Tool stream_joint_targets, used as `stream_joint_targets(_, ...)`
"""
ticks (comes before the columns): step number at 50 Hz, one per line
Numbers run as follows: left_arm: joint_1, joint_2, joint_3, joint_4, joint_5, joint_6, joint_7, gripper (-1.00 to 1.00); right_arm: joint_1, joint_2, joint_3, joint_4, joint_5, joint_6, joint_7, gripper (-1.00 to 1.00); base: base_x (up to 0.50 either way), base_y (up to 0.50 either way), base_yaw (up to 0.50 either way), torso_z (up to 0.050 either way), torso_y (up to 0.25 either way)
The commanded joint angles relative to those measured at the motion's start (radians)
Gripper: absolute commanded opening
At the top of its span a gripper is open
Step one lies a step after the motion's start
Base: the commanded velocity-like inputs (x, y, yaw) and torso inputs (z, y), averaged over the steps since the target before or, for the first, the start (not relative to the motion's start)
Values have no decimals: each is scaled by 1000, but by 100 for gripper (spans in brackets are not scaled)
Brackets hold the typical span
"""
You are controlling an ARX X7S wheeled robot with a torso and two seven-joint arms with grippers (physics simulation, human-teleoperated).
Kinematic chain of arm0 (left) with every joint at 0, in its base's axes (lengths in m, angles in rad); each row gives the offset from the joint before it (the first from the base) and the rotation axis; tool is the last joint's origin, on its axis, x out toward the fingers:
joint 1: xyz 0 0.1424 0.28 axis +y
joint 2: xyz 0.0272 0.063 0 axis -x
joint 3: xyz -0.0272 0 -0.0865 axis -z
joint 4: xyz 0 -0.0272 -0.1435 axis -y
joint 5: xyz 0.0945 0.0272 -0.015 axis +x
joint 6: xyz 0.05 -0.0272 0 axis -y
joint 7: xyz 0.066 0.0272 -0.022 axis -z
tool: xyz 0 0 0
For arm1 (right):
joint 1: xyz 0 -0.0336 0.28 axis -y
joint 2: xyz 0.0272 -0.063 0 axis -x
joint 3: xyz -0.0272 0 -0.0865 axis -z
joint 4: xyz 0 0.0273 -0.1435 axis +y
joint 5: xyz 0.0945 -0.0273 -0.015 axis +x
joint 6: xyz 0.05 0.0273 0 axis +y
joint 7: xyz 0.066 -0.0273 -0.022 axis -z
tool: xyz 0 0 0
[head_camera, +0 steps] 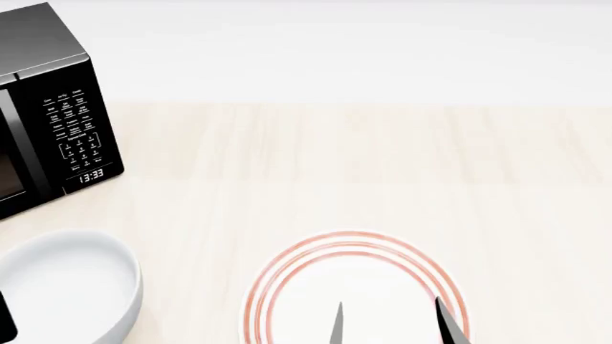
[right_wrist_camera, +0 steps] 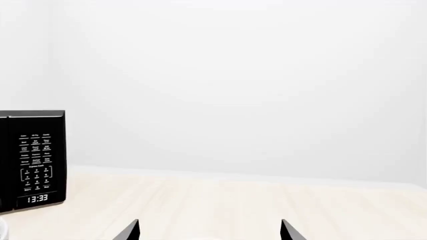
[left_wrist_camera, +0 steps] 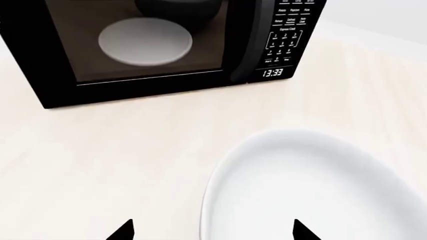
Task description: Pick up the white bowl and put it on the plate.
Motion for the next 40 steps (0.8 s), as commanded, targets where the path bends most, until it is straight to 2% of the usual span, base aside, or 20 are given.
stream_joint_targets(1, -4, 8, 22, -35, 22, 27, 13, 100, 1, 4, -6, 6, 4, -5, 3, 100, 0, 0, 0, 0, 0)
stream_joint_targets(40, -3, 22, 82, -114, 89, 101, 37, 100, 8, 17, -24, 17, 16, -9, 14, 100, 0, 0, 0, 0, 0)
